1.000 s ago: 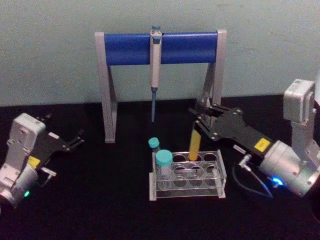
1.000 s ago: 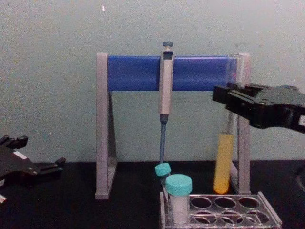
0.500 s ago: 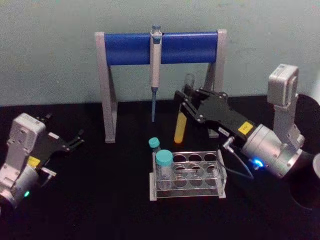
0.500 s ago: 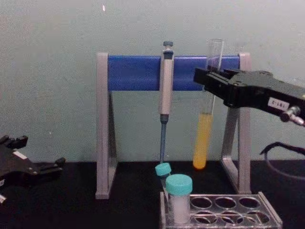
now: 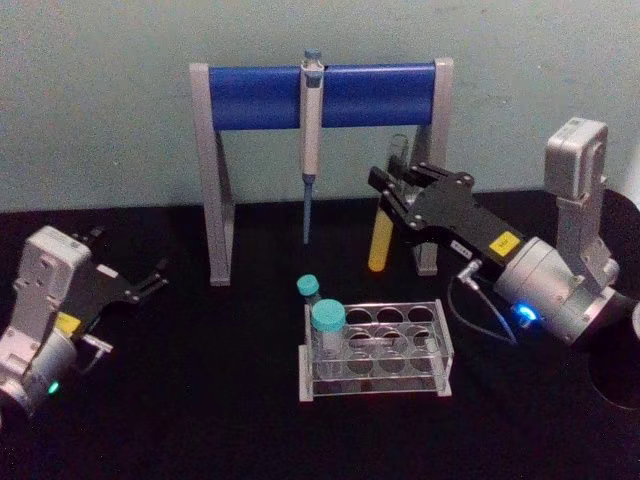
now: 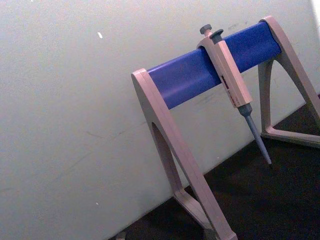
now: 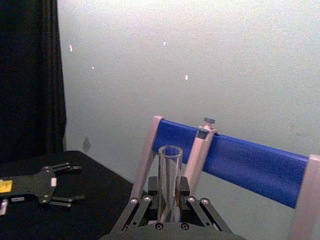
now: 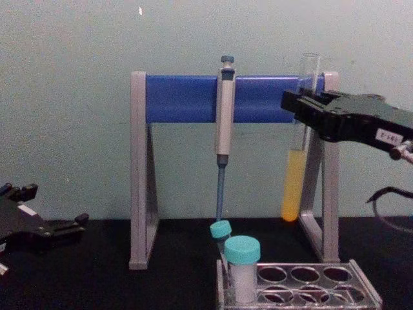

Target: Pick up the test tube from the test tube rack, shake it, then place it back into the test tube rack.

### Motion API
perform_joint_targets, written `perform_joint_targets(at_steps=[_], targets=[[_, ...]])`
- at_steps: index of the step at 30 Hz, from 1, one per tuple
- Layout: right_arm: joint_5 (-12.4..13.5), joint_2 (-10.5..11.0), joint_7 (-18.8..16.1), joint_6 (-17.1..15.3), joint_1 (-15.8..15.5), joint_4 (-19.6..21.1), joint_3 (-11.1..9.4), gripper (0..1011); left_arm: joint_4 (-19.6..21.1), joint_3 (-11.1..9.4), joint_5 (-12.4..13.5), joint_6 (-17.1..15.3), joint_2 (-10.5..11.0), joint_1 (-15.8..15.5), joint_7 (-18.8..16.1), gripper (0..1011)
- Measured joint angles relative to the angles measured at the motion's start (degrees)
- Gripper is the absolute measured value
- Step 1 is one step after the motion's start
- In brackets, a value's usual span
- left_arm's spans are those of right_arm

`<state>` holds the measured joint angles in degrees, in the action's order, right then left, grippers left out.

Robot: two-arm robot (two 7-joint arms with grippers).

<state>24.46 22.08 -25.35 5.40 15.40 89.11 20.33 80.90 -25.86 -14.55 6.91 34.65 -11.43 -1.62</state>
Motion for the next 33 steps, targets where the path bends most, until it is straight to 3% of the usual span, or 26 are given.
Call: perform_joint_targets(at_steps=[11, 19, 27, 33], targets=[[-0.51, 1.91, 1.57, -0.87, -2.65, 2.84, -2.63, 241, 0.00, 0.00, 0.00, 0.00, 0.00, 0.00, 0.00, 1001], [-0.68, 4.21, 2.22, -2.75, -6.98, 7.68, -4.10, 240, 0.00, 0.00, 0.00, 0.00, 0.00, 0.00, 0.00, 1001], [0.32, 5.14, 0.26, -4.42, -9.18, 10.65, -2.78, 240, 0.00, 0.00, 0.00, 0.00, 0.00, 0.00, 0.00, 1001], [1.72, 4.00, -1.45, -4.00, -7.87, 9.77, -0.82, 241, 0.00, 0.00, 0.00, 0.00, 0.00, 0.00, 0.00, 1001]])
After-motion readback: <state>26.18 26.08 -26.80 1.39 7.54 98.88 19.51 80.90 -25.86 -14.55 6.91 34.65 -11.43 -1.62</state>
